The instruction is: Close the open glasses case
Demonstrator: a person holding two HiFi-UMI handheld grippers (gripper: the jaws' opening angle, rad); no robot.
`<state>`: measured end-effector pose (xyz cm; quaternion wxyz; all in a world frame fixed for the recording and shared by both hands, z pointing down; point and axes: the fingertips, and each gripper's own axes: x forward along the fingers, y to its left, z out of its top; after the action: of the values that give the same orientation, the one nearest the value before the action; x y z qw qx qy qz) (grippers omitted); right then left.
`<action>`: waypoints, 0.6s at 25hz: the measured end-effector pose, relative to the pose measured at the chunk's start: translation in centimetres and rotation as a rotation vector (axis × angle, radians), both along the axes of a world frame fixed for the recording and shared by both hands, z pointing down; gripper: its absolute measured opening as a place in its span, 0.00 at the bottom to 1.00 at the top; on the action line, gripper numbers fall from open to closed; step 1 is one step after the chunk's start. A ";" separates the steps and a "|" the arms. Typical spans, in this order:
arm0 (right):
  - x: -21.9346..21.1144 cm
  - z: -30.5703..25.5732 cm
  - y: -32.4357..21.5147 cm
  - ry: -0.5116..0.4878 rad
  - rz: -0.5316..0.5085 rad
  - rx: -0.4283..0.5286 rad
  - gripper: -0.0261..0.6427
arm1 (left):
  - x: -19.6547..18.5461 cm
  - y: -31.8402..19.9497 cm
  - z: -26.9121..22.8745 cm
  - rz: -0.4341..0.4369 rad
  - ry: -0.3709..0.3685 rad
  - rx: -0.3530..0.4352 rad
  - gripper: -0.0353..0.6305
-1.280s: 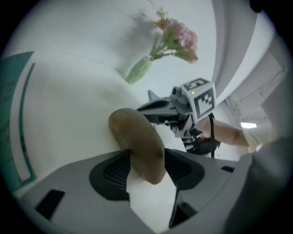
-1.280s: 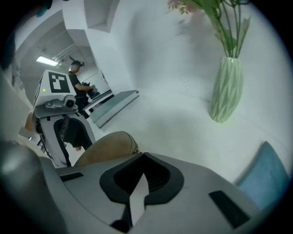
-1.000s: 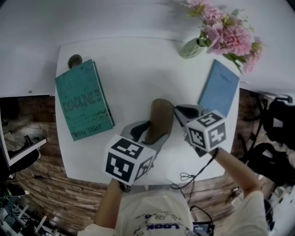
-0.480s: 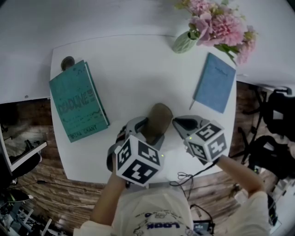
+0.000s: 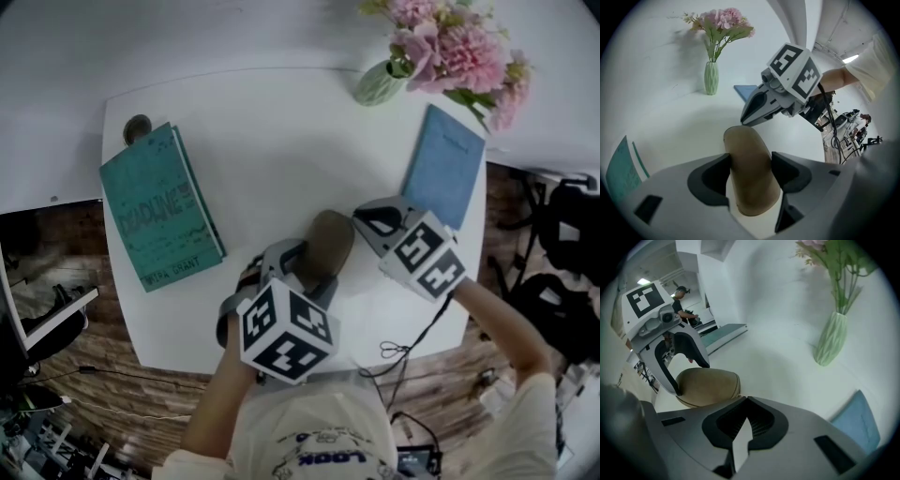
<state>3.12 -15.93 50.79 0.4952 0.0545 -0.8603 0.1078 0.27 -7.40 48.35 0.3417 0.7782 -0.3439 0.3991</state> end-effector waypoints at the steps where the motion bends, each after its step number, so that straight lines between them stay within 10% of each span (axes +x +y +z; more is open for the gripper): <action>1: -0.5 0.1 -0.2 -0.003 -0.044 0.008 0.04 | 0.0 0.0 0.0 0.003 -0.001 0.000 0.46; 15: -4.4 0.5 -0.6 0.009 -0.380 -0.052 0.04 | 0.1 -0.2 0.1 0.003 0.025 0.003 0.47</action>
<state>-1.27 -16.56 51.25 0.5117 -0.1212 -0.8499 0.0342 0.37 -7.63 48.44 0.3442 0.7841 -0.3392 0.3895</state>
